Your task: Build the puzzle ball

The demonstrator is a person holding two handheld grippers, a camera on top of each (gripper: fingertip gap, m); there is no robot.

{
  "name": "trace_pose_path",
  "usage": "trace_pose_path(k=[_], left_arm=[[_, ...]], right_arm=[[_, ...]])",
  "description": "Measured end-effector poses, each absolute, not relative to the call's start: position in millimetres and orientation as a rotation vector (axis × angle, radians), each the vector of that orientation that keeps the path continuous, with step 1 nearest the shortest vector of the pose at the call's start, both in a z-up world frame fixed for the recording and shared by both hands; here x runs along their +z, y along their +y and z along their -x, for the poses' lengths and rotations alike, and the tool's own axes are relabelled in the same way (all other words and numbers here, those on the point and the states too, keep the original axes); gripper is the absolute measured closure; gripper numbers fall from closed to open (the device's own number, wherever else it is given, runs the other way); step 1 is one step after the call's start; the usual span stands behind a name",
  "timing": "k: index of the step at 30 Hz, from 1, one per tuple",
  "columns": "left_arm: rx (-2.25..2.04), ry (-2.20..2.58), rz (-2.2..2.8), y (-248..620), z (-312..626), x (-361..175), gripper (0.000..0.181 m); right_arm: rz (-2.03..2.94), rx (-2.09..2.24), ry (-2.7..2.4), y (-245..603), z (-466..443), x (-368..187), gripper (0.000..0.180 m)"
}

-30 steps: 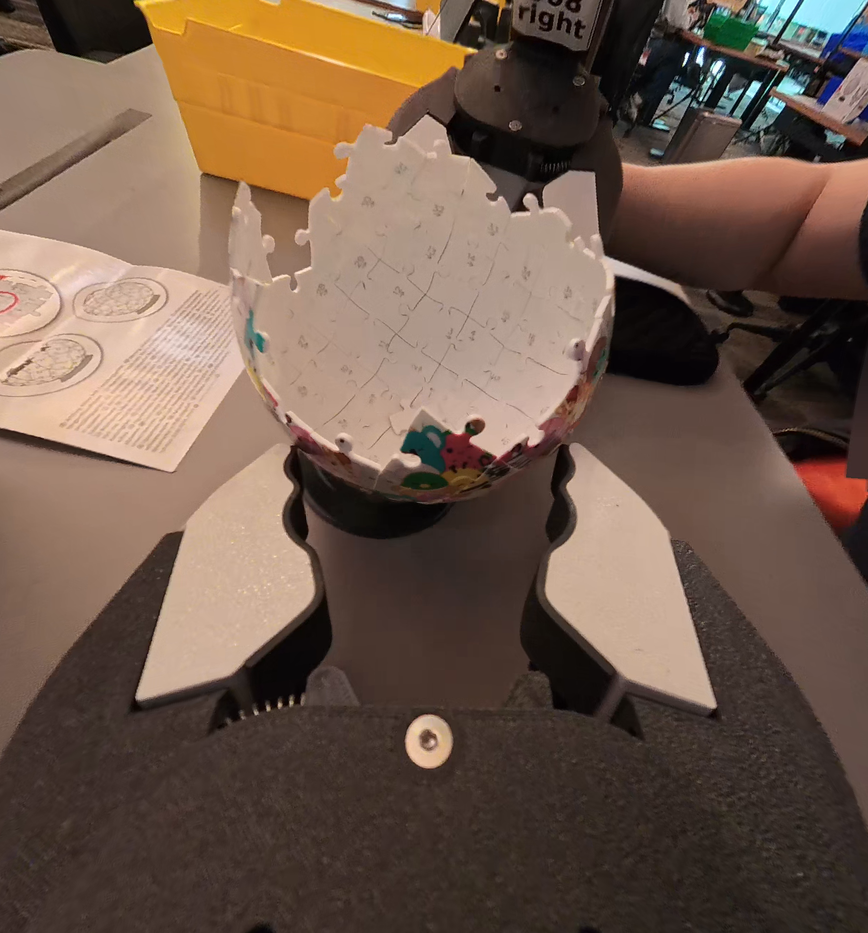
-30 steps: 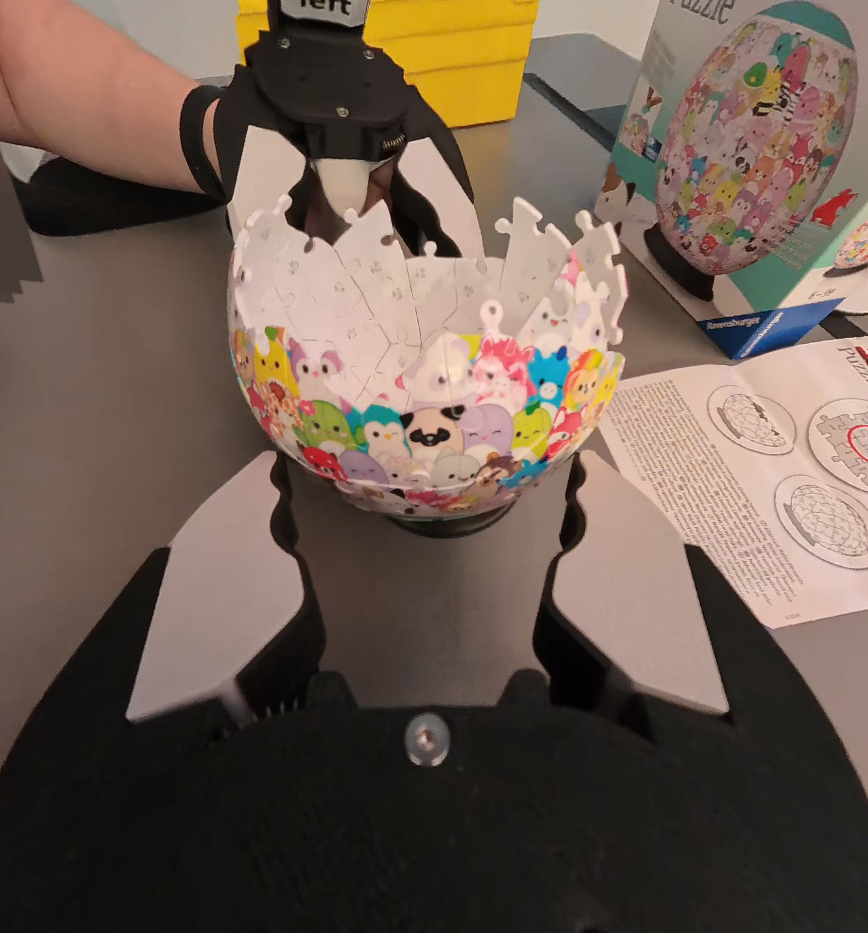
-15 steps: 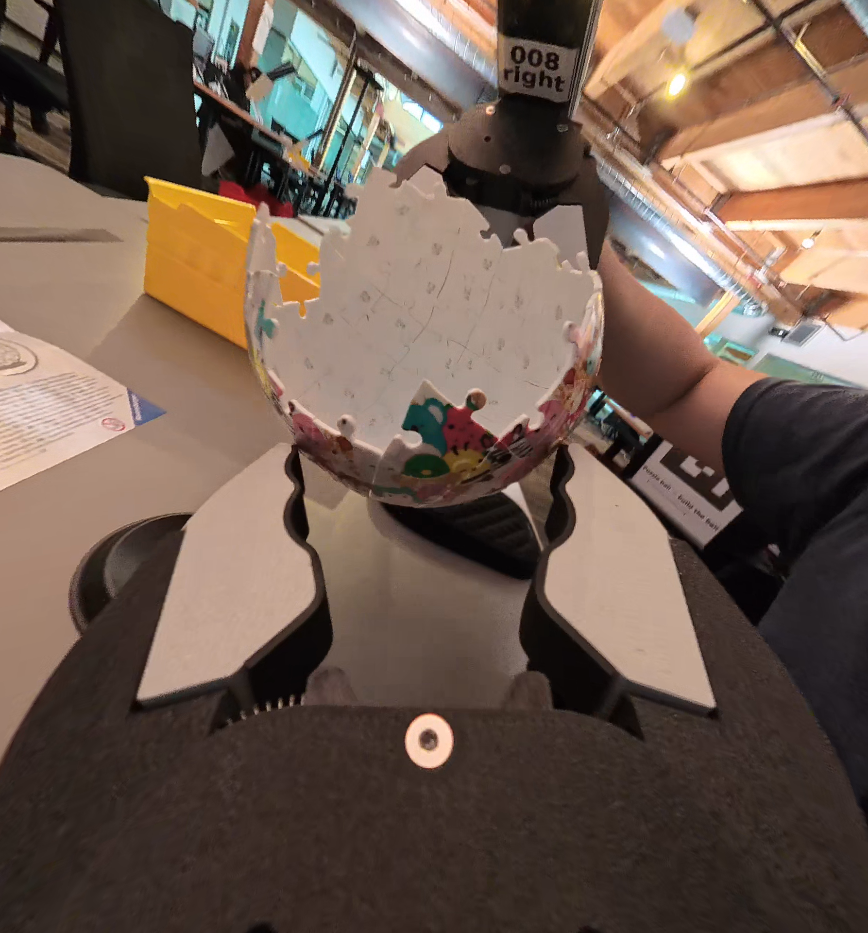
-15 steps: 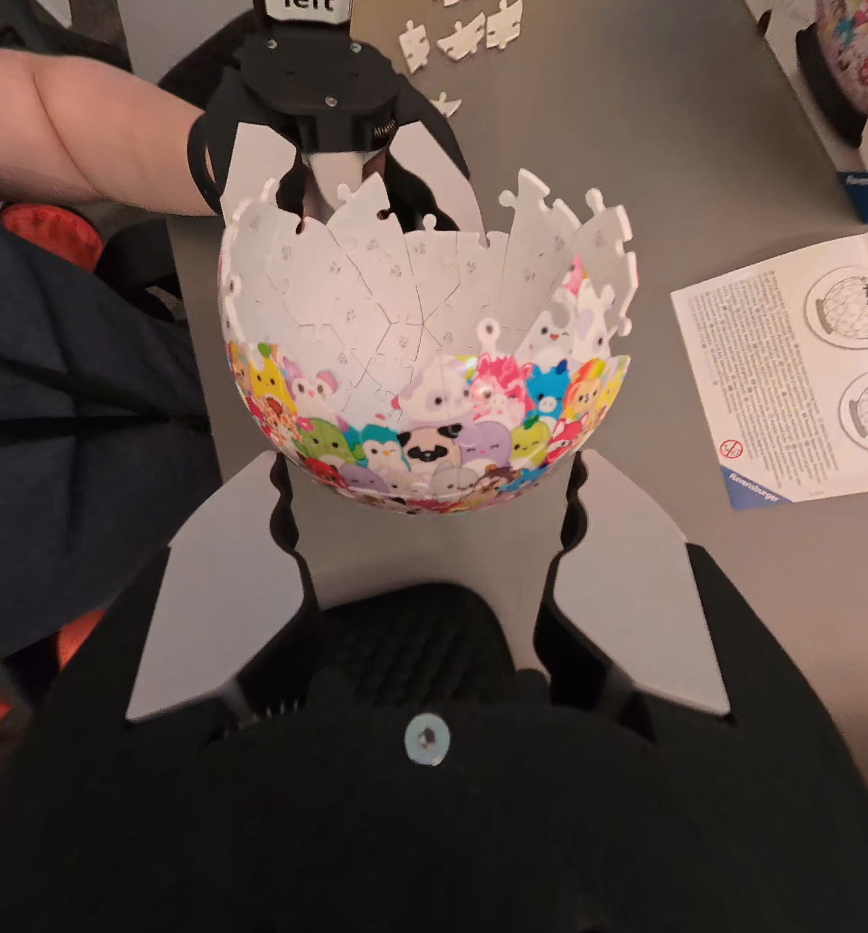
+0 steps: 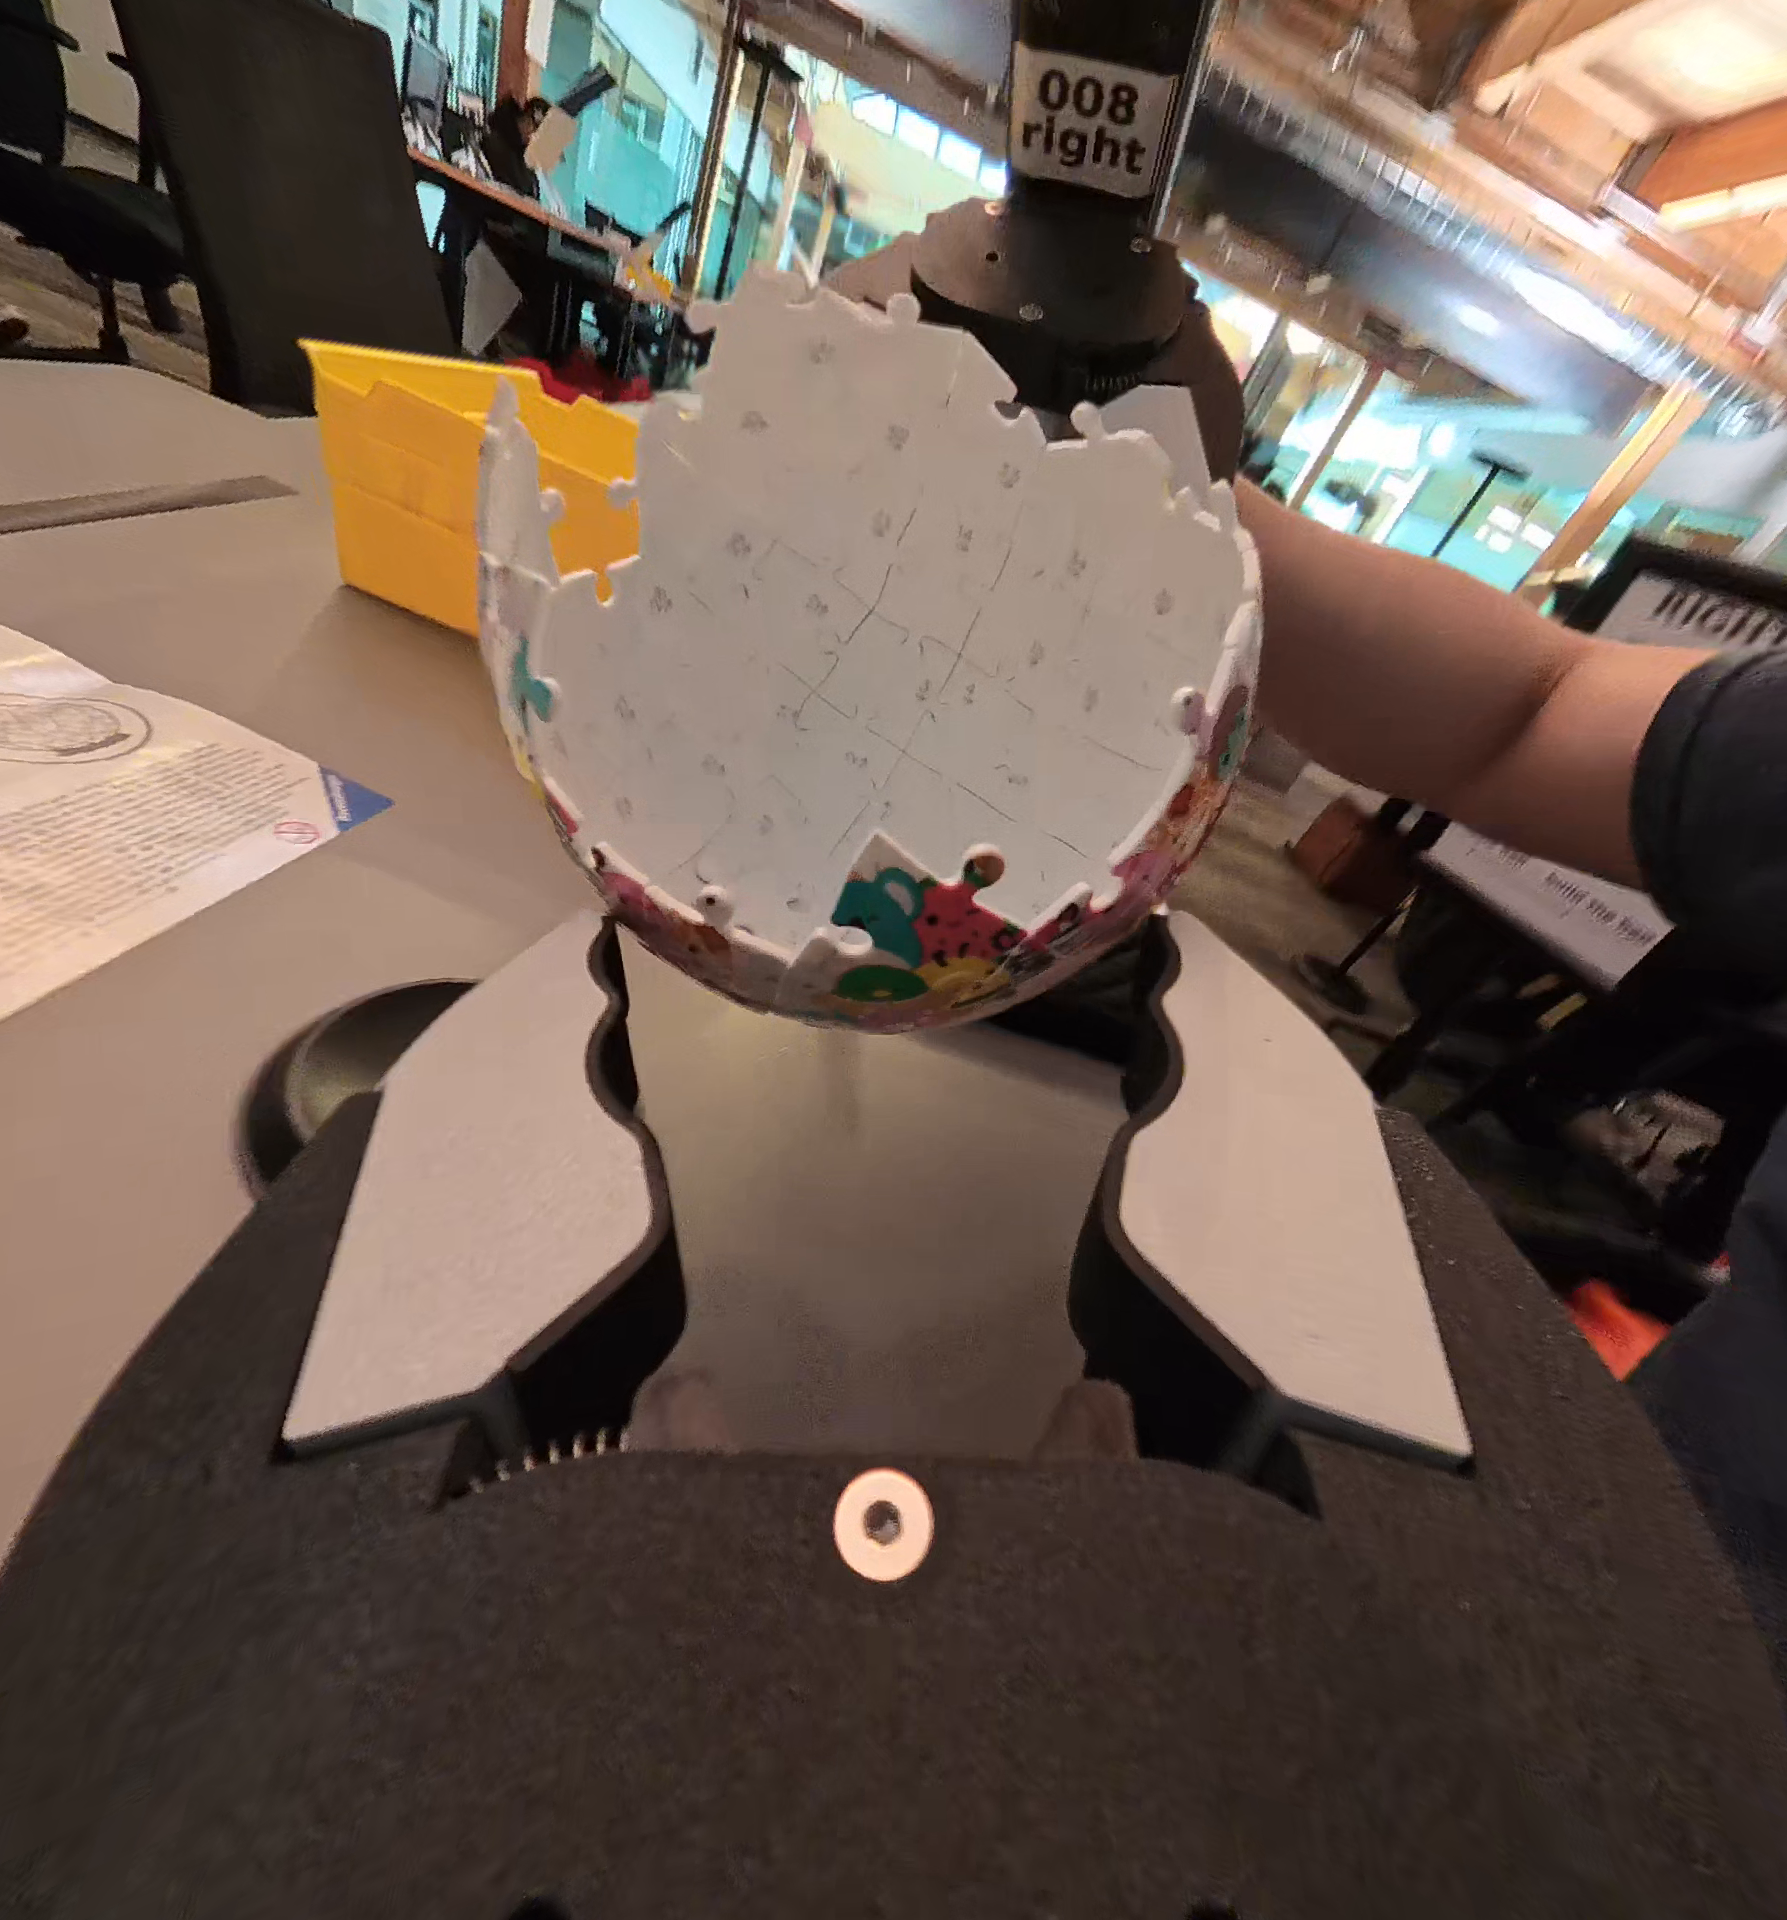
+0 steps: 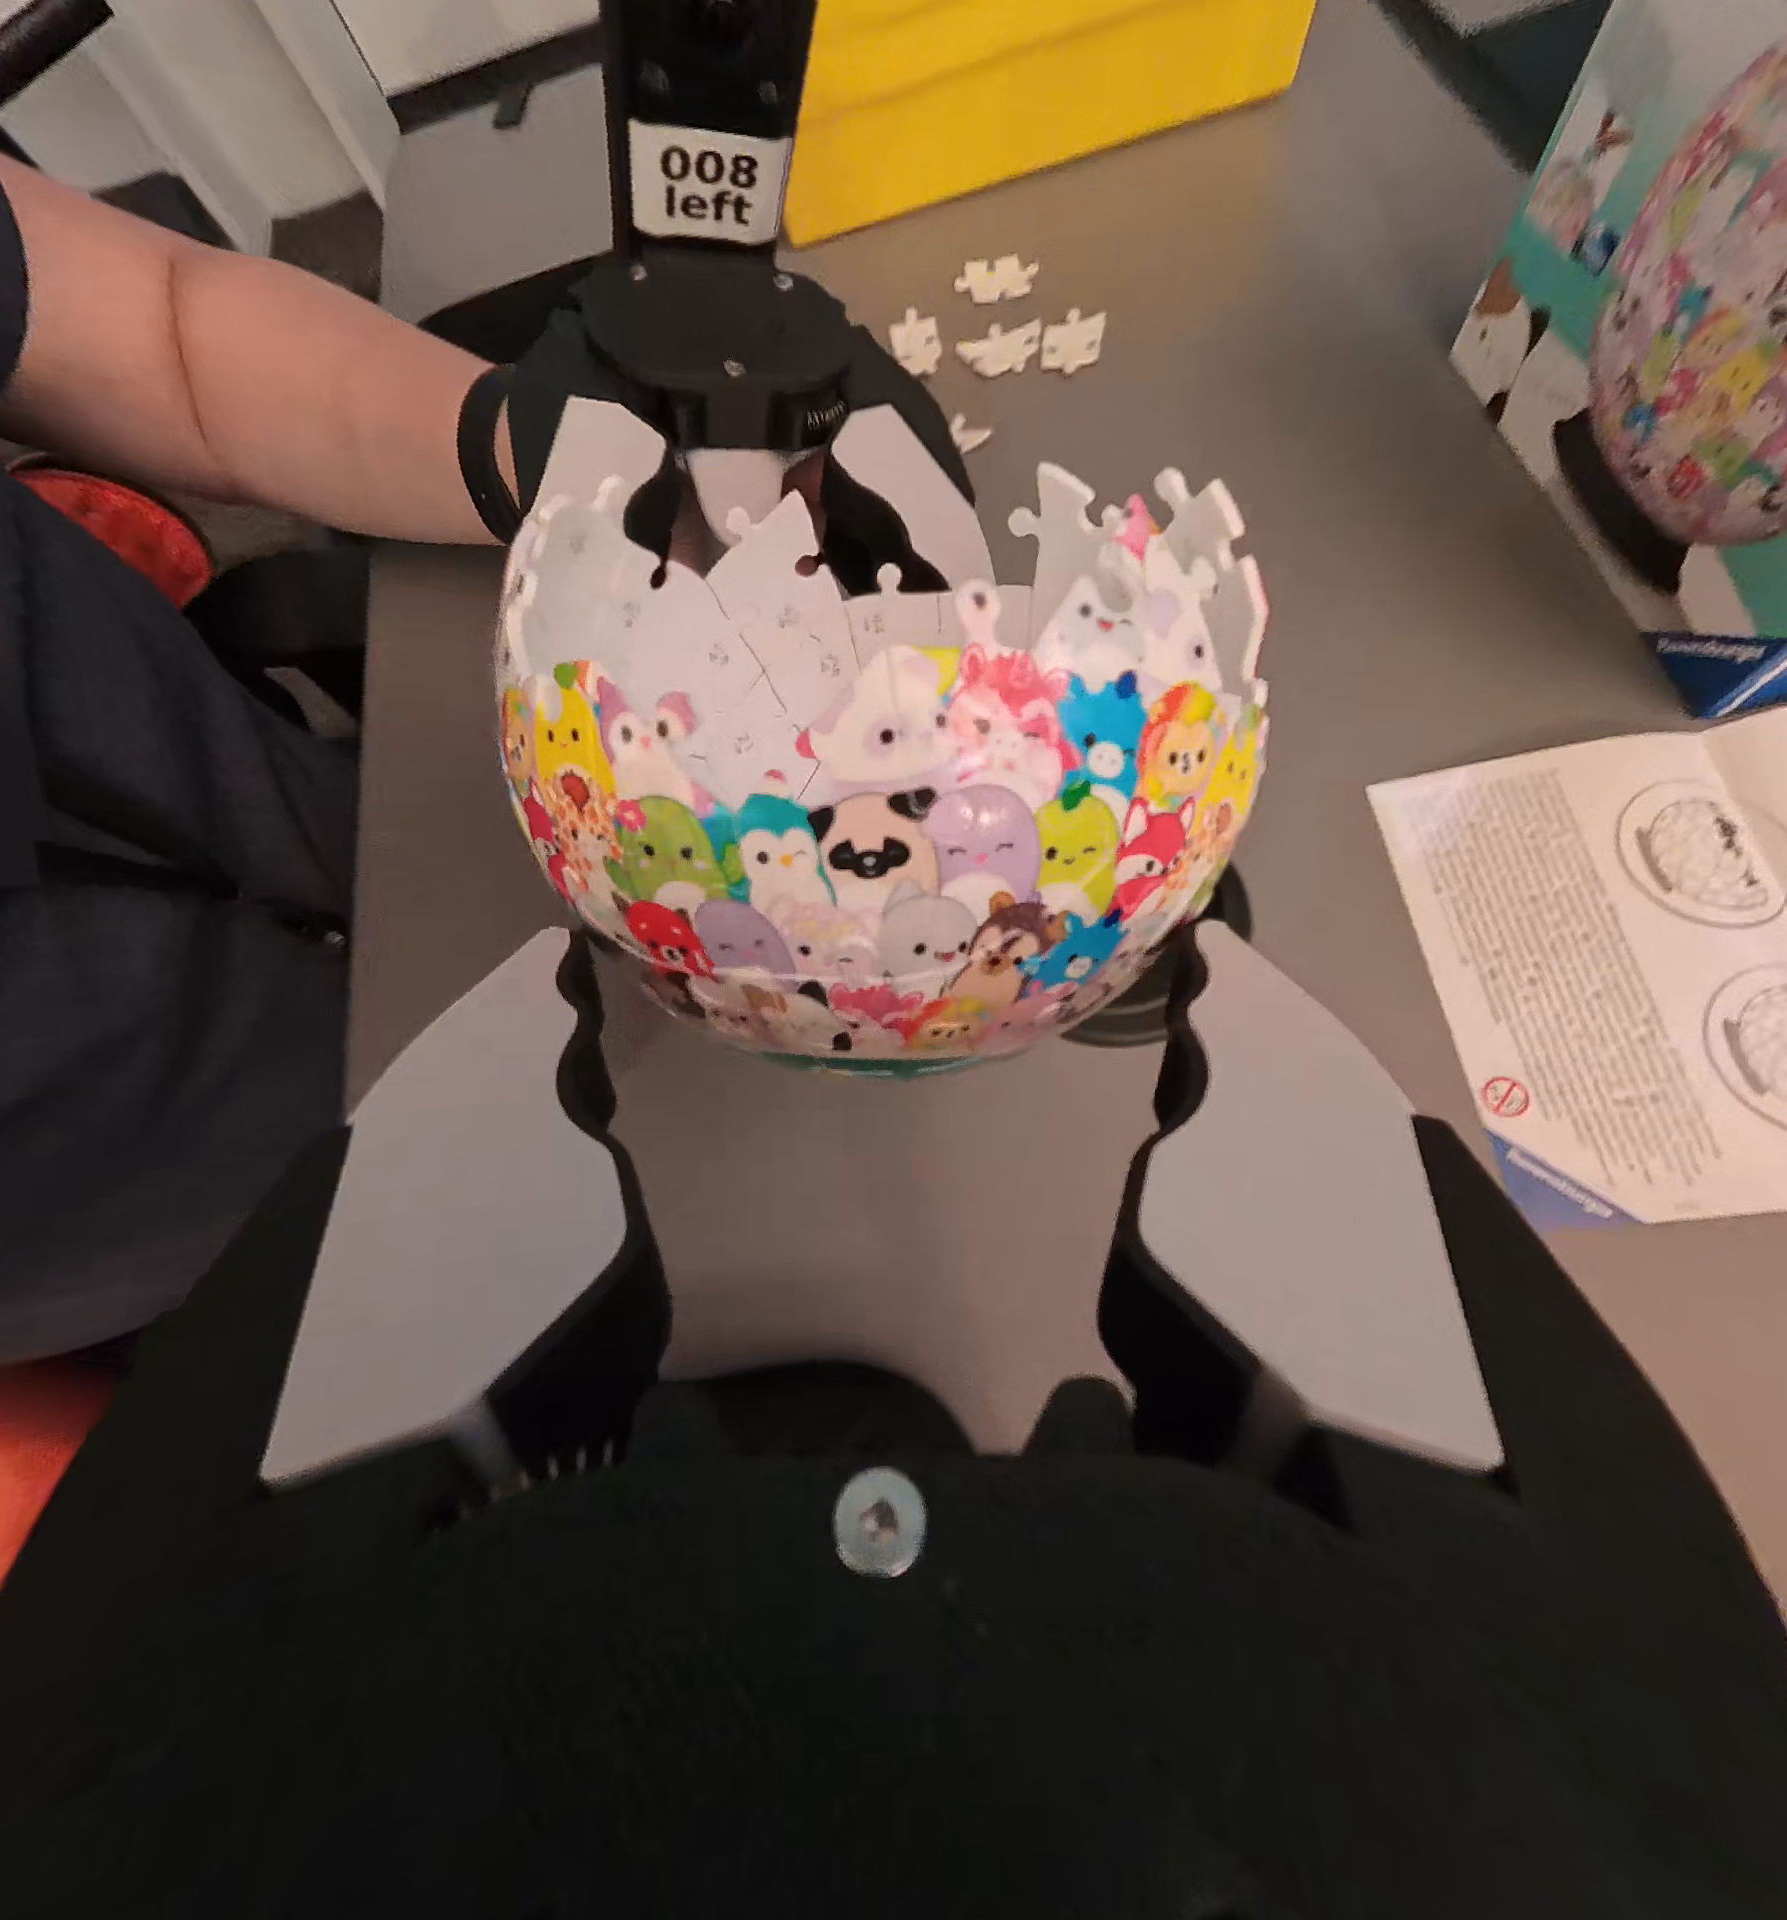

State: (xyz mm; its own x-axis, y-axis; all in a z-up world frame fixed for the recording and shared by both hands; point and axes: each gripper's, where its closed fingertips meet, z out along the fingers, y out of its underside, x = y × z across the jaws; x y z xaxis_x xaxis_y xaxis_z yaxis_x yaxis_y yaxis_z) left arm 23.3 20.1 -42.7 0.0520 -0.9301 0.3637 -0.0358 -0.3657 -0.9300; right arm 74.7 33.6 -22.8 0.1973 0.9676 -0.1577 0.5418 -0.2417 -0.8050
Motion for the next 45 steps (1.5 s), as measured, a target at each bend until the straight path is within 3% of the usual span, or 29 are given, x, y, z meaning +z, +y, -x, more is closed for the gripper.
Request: trace_pose_path(k=[20,32,45], left_arm=[[-1.056,1.414,1.667,86.8,-17.8,-105.6,0.093],[-1.024,1.428,1.665,89.2,-15.7,-107.9,0.092],[-0.884,1.710,1.520,98.8,1.4,-107.8,0.074]], right_arm=[[1.614,0.869,-1.356,95.6,-77.4,-99.7,0.075],[1.554,0.839,-1.355,98.4,-75.4,-99.5,0.074],[1.616,0.661,-1.210,84.4,-84.8,-93.6,0.073]])
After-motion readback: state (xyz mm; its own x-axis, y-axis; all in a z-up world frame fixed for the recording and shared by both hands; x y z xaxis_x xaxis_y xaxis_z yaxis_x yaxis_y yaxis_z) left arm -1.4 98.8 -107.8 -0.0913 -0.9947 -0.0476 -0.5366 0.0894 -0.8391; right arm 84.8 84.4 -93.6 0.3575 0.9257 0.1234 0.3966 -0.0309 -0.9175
